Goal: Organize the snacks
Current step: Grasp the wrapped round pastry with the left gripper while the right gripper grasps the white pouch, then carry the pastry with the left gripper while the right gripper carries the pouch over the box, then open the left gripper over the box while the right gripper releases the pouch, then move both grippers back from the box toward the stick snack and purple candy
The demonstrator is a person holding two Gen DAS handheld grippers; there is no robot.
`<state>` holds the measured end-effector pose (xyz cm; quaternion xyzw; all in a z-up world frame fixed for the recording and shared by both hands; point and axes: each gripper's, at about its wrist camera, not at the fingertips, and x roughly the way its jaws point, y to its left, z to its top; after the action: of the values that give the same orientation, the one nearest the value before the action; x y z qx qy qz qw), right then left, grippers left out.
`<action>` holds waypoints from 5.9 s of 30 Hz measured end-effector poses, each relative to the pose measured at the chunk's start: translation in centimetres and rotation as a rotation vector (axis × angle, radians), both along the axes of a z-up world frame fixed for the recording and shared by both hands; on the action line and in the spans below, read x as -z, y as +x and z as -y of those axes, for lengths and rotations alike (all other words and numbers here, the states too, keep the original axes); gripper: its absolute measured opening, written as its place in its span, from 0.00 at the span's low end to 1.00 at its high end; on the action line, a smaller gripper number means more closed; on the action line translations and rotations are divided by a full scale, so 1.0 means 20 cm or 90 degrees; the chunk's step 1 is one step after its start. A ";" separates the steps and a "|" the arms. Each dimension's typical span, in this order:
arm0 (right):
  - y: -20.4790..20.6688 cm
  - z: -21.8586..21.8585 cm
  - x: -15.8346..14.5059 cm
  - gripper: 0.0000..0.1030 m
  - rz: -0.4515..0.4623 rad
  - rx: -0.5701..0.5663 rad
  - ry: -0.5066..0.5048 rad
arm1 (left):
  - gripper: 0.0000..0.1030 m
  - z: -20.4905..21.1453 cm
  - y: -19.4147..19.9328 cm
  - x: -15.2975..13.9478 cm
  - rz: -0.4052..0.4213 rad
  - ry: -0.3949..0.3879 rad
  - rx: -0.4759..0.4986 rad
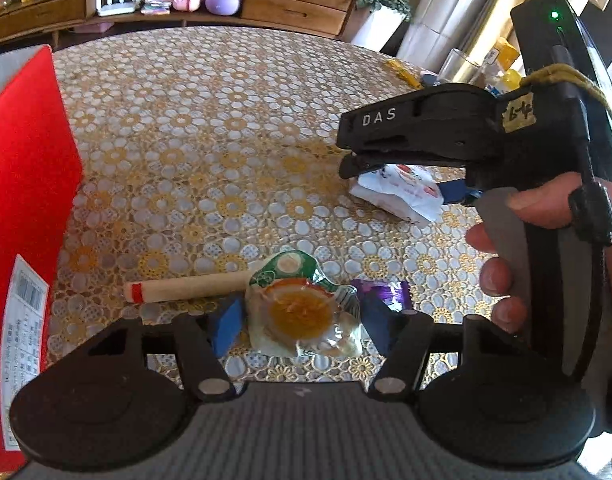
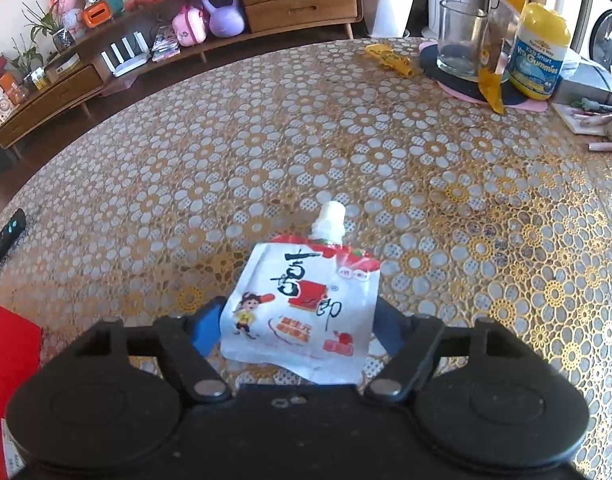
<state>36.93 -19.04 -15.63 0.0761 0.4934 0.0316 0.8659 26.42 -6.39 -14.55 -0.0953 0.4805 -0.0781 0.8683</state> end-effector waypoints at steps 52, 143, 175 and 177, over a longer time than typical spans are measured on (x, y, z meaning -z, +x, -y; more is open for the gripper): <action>-1.18 -0.04 -0.69 0.70 0.124 -0.199 -0.003 | 0.51 -0.34 -0.69 -0.54 0.037 0.043 0.018; -0.96 -1.35 -0.51 0.92 0.102 -0.422 -0.090 | 0.75 -1.20 -0.17 -0.48 0.028 0.215 -0.079; -1.27 -0.51 -0.86 1.00 0.188 -0.310 -0.058 | 0.75 -0.70 -0.64 -0.80 0.133 0.137 0.021; -1.27 -0.42 -0.84 1.00 0.184 -0.298 -0.064 | 0.75 -0.64 -0.64 -0.79 0.130 0.134 0.034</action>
<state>11.55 -10.55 1.18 -0.0881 0.3703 0.2167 0.8990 13.56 6.39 1.31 0.0173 0.3972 -0.0597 0.9156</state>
